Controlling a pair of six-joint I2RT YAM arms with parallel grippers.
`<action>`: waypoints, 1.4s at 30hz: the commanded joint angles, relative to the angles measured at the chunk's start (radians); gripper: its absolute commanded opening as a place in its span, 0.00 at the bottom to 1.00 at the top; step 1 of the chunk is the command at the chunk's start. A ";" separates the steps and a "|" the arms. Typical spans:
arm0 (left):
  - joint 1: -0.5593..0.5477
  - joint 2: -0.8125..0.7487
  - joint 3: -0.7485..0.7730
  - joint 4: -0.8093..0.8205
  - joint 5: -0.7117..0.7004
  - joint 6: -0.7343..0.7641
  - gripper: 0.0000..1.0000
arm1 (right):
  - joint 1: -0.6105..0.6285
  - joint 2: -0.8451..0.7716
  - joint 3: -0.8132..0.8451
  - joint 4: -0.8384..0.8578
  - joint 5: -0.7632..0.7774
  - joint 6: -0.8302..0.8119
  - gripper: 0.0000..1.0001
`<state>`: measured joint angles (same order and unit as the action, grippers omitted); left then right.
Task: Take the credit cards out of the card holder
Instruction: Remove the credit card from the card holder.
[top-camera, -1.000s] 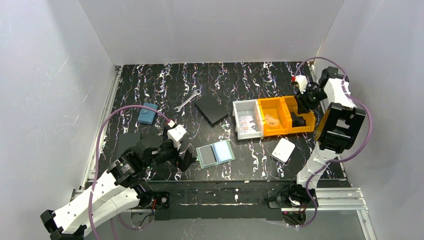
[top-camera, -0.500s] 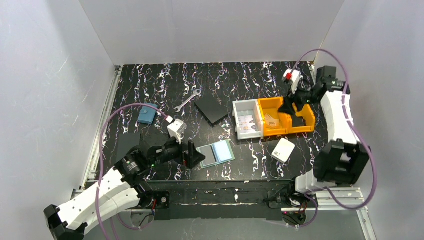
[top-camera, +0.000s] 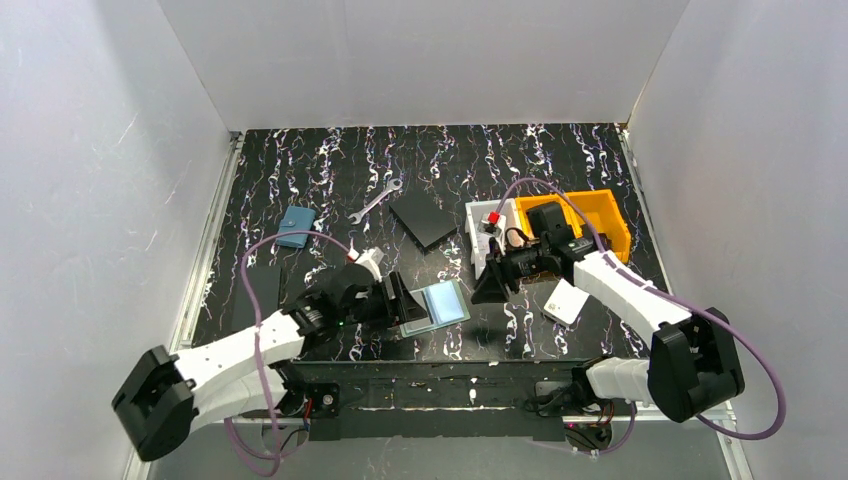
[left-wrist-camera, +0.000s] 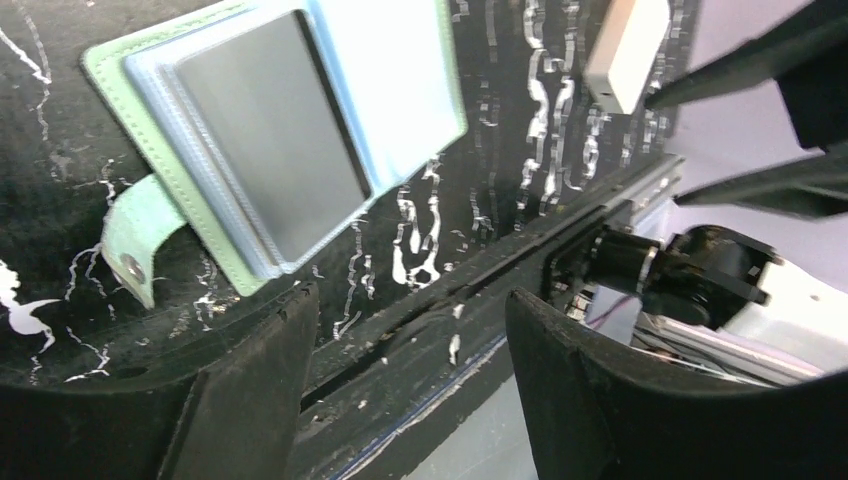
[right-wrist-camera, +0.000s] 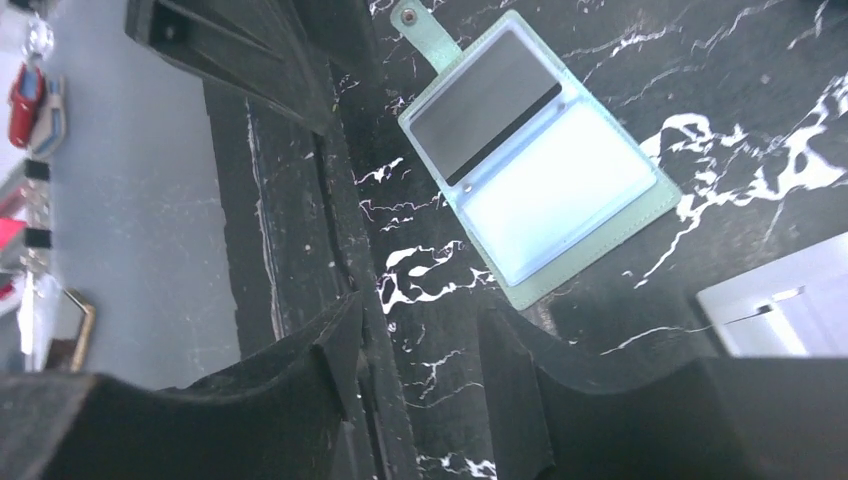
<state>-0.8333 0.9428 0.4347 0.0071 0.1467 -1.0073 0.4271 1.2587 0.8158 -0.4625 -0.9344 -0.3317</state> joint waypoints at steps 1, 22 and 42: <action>-0.005 0.105 0.054 -0.031 -0.049 -0.034 0.65 | 0.020 0.004 -0.075 0.335 0.055 0.321 0.53; -0.010 0.243 0.074 -0.014 -0.164 -0.051 0.53 | 0.218 0.299 0.093 0.366 0.182 0.583 0.28; -0.011 0.308 0.046 0.019 -0.163 -0.037 0.45 | 0.276 0.493 0.118 0.383 0.208 0.647 0.31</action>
<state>-0.8398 1.2358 0.4938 0.0246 0.0097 -1.0554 0.6991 1.7306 0.8886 -0.1028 -0.7280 0.3092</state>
